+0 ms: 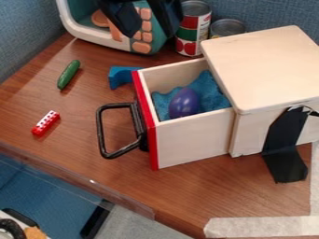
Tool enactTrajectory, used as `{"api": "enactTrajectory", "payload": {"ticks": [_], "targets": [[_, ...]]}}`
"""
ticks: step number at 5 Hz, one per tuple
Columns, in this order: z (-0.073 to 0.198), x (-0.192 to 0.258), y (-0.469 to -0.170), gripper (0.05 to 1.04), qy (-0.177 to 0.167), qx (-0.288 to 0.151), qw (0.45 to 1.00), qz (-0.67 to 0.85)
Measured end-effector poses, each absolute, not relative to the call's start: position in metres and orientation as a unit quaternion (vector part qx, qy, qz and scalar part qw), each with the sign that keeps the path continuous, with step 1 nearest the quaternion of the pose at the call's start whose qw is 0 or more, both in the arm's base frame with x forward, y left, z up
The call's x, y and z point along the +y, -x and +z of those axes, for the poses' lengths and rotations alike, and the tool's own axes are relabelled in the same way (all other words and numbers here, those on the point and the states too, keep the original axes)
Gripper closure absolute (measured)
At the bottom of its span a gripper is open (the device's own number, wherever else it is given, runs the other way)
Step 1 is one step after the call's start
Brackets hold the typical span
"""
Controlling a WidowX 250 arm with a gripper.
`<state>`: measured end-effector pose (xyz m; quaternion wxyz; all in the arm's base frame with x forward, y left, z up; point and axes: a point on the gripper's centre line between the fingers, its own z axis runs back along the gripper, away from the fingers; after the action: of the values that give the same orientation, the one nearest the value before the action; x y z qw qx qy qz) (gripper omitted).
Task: Remove the purpule object from the drawer
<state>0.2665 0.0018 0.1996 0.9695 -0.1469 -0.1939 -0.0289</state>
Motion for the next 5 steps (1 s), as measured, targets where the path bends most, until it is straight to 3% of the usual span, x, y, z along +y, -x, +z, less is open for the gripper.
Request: {"api": "enactTrajectory", "payload": {"ticks": [3, 5], "targets": [[0.182, -0.004, -0.276, 0.083, 0.138, -0.184, 0.973, -0.004], [0.159, -0.013, -0.286, 0.083, 0.088, -0.164, 0.982, 0.011]]}}
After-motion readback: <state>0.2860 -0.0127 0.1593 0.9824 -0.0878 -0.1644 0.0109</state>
